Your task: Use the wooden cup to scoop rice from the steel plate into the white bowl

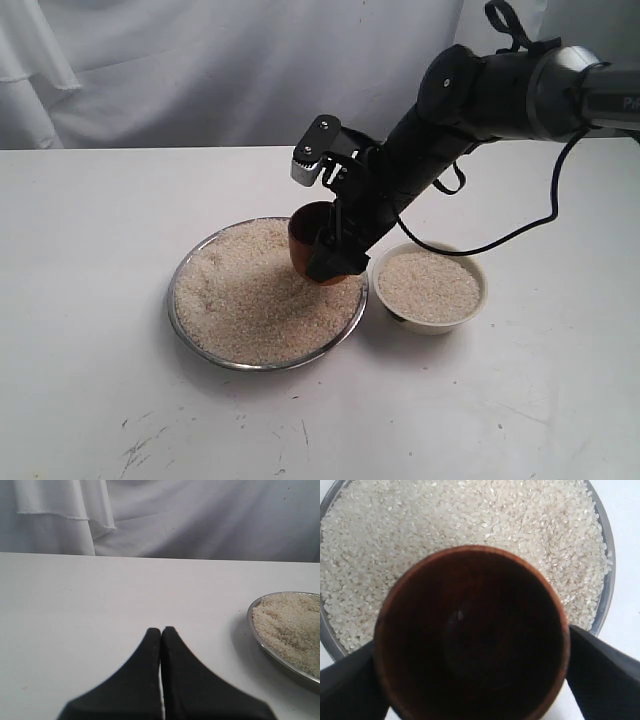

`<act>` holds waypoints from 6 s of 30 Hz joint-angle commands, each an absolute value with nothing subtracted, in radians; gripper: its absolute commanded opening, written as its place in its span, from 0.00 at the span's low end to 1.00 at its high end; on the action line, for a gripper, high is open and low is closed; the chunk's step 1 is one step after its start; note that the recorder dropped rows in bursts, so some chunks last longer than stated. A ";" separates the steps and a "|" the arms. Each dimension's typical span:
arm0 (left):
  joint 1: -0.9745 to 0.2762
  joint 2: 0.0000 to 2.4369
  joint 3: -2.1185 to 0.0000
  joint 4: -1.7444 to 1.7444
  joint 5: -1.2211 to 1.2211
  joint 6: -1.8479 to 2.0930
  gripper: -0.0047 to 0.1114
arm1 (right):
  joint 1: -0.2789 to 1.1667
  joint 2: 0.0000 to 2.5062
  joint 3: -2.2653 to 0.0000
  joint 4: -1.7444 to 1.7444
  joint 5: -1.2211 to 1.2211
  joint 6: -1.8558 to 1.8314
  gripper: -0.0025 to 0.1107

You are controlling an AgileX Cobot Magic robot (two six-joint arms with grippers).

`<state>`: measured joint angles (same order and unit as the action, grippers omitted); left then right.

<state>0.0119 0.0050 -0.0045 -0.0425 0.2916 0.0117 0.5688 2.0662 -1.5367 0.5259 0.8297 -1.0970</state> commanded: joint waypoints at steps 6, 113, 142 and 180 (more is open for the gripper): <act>0.010 0.000 0.000 -0.043 0.285 0.009 0.04 | 0.651 2.045 -1.535 0.332 0.797 -1.046 0.02; 0.010 0.000 0.000 -0.043 0.285 0.009 0.04 | 0.598 2.017 -1.610 0.236 0.965 -0.396 0.02; 0.010 0.000 0.000 -0.043 0.285 0.009 0.04 | 0.621 2.035 -1.598 0.205 0.923 -0.335 0.02; 0.010 0.000 0.000 -0.043 0.285 0.009 0.04 | 0.724 2.094 -1.598 0.268 0.761 -0.398 0.02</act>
<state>0.0119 0.0050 -0.0045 -0.0425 0.2916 0.0117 0.7096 2.0727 -1.6018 0.2653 0.7767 -0.3850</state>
